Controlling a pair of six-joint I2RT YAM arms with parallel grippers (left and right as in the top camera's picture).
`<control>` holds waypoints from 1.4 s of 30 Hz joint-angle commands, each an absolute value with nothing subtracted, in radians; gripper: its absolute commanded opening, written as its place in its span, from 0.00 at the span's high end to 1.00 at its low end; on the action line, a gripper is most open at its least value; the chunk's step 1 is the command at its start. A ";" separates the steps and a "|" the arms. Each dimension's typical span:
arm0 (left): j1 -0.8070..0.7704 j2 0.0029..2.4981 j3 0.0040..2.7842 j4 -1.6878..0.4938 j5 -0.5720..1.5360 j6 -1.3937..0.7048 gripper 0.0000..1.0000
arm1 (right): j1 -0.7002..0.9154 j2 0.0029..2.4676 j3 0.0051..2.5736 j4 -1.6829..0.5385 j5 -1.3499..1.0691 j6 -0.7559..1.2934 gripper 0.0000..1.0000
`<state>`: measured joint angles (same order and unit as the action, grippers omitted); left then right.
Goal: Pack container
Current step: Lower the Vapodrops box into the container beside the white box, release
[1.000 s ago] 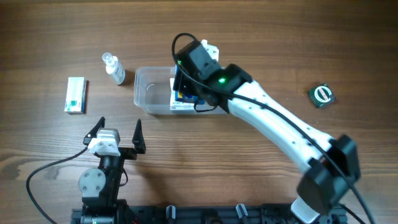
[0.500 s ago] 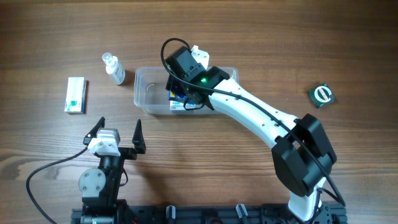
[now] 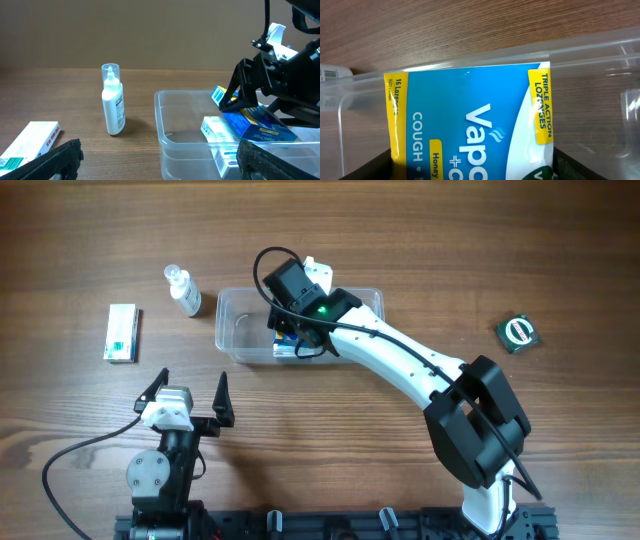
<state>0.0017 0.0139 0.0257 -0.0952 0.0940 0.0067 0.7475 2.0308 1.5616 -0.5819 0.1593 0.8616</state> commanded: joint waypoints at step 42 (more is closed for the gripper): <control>-0.003 0.007 0.019 -0.093 0.088 0.022 0.00 | 0.753 2.042 1.565 -0.572 0.112 0.712 0.08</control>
